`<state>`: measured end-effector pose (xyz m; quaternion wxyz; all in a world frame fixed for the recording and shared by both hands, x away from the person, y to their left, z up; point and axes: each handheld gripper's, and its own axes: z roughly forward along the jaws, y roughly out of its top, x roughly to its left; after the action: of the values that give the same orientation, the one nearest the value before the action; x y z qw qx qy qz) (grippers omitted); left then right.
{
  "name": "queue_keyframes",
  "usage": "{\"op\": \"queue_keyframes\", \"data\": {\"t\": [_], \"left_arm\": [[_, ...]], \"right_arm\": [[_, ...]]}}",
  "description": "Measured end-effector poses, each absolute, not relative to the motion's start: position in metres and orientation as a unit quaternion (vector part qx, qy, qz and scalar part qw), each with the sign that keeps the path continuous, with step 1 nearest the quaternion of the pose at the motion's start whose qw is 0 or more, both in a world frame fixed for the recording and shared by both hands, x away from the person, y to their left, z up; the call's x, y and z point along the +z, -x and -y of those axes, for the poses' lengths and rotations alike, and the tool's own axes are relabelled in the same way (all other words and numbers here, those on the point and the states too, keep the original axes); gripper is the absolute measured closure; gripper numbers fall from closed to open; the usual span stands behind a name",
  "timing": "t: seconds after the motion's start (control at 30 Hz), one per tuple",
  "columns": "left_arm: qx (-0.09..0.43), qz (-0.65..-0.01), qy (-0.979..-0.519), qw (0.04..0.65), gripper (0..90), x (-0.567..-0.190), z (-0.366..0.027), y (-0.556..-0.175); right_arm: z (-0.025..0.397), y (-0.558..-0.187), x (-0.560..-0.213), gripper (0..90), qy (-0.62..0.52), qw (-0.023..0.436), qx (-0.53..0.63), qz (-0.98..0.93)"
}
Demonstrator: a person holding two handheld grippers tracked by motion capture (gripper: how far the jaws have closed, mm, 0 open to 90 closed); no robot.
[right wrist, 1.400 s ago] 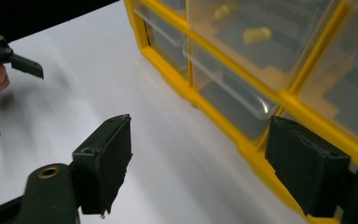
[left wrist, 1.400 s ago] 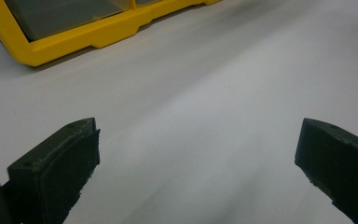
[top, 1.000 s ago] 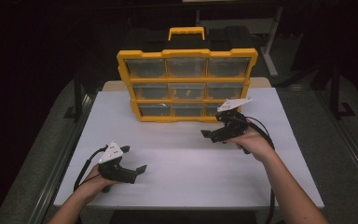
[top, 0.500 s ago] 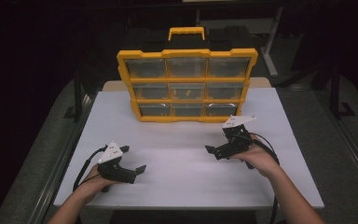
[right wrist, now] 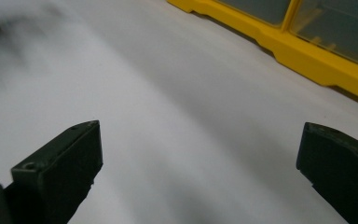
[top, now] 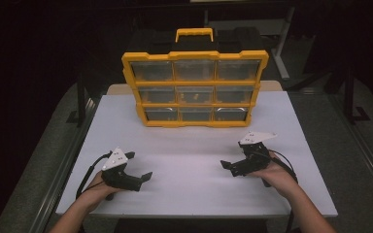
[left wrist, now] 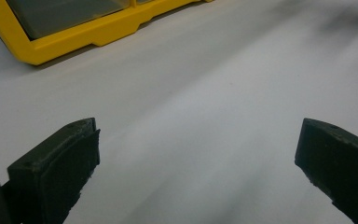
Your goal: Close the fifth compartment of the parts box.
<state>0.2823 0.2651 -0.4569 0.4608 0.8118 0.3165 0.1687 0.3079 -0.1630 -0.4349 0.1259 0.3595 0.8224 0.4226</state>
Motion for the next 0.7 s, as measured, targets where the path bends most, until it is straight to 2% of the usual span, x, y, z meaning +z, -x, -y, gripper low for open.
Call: {"op": "queue_keyframes", "data": {"t": [0.7], "left_arm": [[0.169, -0.315, -0.814, 0.458, 0.0, -0.457, -0.265, -0.282]], "right_arm": [[0.189, -0.283, -0.454, 0.0, -0.372, 0.128, 0.423, -0.816]]}}
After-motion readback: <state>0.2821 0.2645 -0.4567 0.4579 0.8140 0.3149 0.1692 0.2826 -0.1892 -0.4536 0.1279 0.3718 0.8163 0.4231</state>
